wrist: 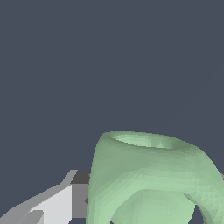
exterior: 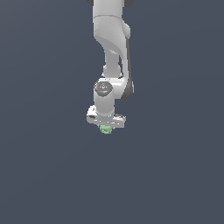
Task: Pick up the object and move it to a goal position.
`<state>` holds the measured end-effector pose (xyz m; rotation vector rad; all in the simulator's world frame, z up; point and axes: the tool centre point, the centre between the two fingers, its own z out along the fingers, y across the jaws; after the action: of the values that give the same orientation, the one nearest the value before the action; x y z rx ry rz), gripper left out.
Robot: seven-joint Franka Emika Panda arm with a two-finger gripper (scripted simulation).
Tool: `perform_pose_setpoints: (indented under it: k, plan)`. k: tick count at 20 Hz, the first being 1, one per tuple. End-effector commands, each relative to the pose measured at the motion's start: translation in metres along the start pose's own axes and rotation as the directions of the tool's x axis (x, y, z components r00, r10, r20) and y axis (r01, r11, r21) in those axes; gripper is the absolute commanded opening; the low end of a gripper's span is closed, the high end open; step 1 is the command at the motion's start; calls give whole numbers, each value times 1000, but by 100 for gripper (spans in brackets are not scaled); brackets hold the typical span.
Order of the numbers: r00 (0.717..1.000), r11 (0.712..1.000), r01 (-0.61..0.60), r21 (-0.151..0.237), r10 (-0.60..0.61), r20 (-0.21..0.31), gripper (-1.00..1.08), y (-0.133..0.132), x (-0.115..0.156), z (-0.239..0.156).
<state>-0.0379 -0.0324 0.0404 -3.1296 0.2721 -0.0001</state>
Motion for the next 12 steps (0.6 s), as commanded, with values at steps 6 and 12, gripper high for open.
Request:
perform_pose_setpoints:
  k: [6, 12]
  plan:
    - [1000, 1000, 0, 0, 0, 0, -100, 1, 8, -11]
    - [1000, 1000, 0, 0, 0, 0, -100, 2, 27, -37]
